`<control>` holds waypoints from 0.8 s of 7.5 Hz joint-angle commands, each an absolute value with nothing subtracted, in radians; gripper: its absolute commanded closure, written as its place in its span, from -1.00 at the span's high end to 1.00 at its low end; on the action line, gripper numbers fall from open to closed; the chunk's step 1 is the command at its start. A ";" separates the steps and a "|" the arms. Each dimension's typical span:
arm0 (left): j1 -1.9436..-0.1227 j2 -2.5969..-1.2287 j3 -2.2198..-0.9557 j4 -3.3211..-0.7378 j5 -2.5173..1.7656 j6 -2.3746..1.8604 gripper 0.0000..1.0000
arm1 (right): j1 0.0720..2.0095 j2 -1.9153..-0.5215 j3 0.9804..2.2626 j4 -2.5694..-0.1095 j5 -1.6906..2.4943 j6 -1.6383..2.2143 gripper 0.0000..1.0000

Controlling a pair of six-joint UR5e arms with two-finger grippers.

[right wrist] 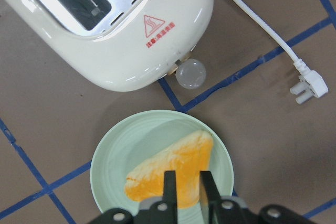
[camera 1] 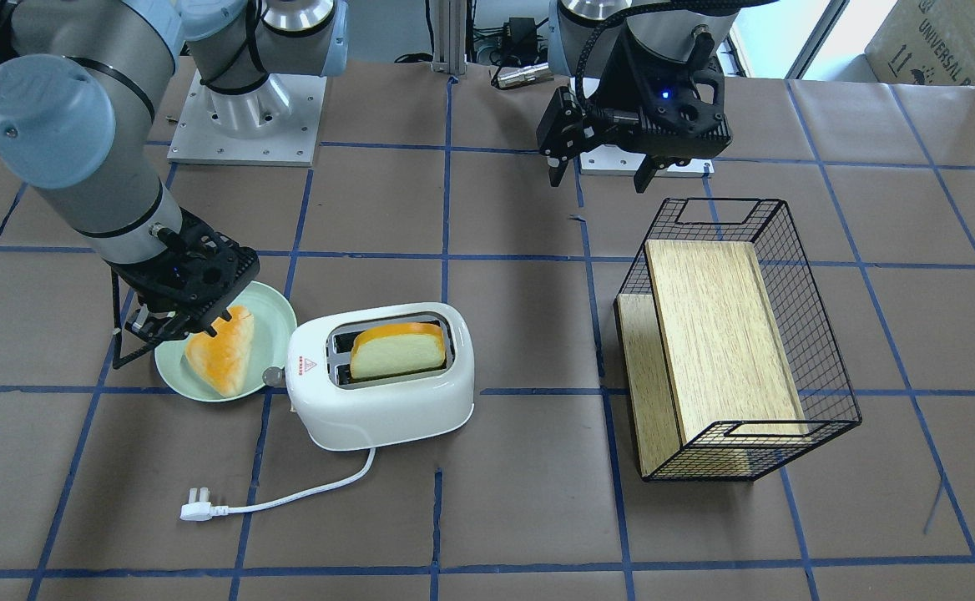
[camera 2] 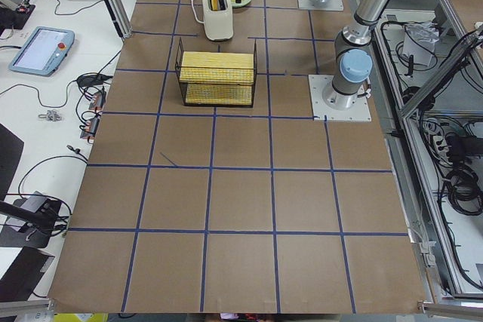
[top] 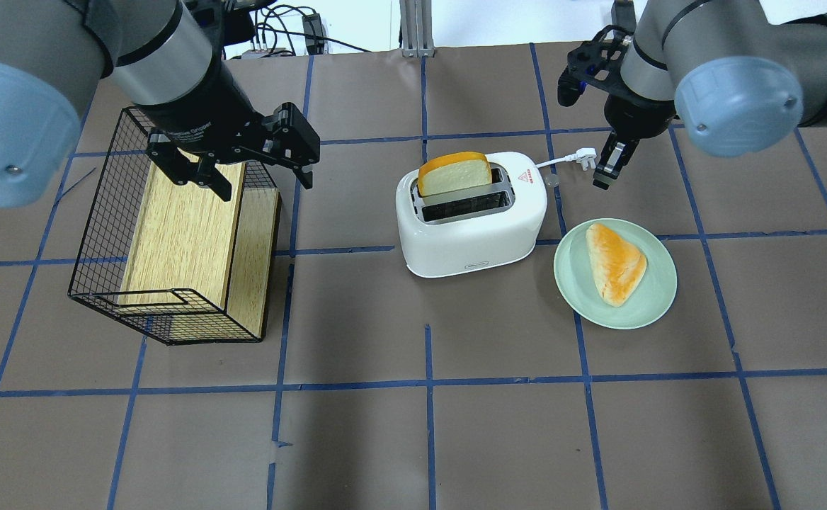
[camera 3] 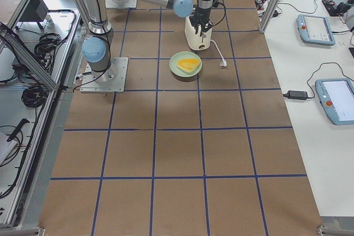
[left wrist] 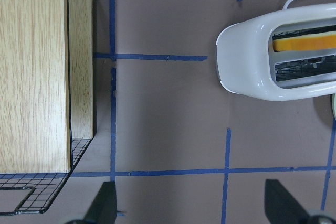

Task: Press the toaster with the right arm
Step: 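Raise the right gripper and move it over the toaster's lever end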

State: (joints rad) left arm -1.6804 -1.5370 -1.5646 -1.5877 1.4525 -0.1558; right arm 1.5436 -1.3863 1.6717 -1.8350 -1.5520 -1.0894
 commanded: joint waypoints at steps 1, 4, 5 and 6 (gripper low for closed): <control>-1.681 -1.537 -1.565 -1.588 1.453 -0.156 1.00 | 1.552 -1.343 1.700 -1.931 -1.513 -1.332 -0.64; -1.680 -1.537 -1.565 -1.588 1.453 -0.156 1.00 | 1.554 -1.321 1.700 -1.971 -1.450 -1.405 -0.67; -1.681 -1.537 -1.565 -1.588 1.453 -0.156 1.00 | 1.554 -1.313 1.701 -1.971 -1.448 -1.434 -0.68; -1.681 -1.537 -1.565 -1.588 1.453 -0.156 1.00 | 1.554 -1.304 1.703 -1.988 -1.448 -1.446 -0.68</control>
